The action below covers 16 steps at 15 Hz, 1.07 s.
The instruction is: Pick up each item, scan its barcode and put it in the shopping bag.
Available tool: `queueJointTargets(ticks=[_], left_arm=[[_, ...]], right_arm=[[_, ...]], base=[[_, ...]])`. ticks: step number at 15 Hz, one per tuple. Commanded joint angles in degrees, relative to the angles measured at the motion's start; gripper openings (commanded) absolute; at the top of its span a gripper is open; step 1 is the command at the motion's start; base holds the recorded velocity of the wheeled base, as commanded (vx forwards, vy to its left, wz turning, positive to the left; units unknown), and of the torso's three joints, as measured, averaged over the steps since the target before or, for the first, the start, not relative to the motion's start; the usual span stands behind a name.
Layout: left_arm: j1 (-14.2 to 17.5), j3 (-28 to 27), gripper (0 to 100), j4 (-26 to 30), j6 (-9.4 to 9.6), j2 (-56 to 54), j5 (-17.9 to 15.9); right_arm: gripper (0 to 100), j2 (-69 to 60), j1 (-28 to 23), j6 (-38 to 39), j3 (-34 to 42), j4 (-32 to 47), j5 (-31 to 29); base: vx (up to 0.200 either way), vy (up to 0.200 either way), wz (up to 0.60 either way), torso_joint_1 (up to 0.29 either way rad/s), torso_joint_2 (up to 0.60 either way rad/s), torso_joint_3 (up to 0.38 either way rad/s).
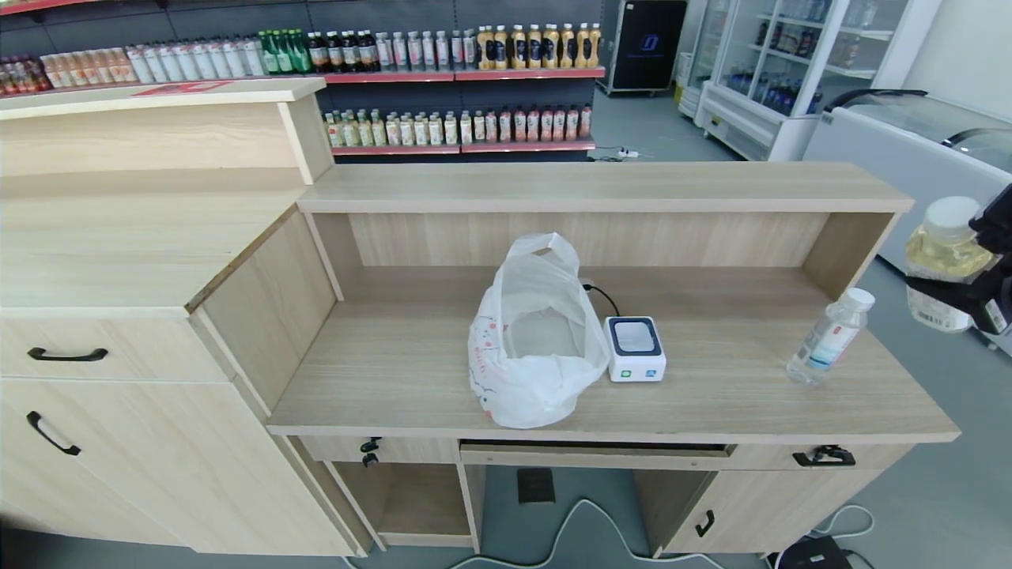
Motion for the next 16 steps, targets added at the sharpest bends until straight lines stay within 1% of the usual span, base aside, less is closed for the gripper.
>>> queueJointTargets(ticks=[1,2,5,6,9,10,13,16], left_arm=[[0.0,0.0,100,0.0,0.0,0.0,0.1],[0.0,0.0,100,0.0,0.0,0.0,0.1],[0.0,0.0,100,0.0,0.0,0.0,0.0],[0.0,0.0,100,0.0,0.0,0.0,0.0],[0.0,0.0,100,0.0,0.0,0.0,0.0],[0.0,0.0,100,0.0,0.0,0.0,0.0],[0.0,0.0,100,0.0,0.0,0.0,0.1],[0.0,0.0,100,0.0,0.0,0.0,0.0]], right_arm=[[0,1.7,0.7,0.3,-0.6,-0.6,0.9],[0,2.7,0.6,0.1,-0.6,-0.4,3.5],[0,7.7,0.3,-0.9,-1.2,0.0,13.2],[0,8.9,0.3,-2.0,-1.3,0.0,14.2],[0,11.9,0.3,-9.4,-3.1,0.8,14.2],[0,12.7,0.3,-10.9,-4.2,0.8,14.2],[0,14.1,0.3,-13.1,-4.6,0.5,14.2],[0,15.0,1.6,-12.6,-4.8,0.6,14.1]], base=[[0.0,0.0,0.6,0.007,0.0,0.002],[0.0,0.0,0.6,-0.002,0.0,0.002],[0.0,0.0,0.0,0.0,0.0,0.0],[0.0,0.0,0.0,0.0,0.0,0.0],[0.0,0.0,0.0,0.0,0.0,0.0],[0.0,0.0,0.0,0.0,0.0,0.0],[0.0,0.0,0.0,0.0,0.0,0.0],[0.0,0.0,0.0,0.0,0.0,0.0]])
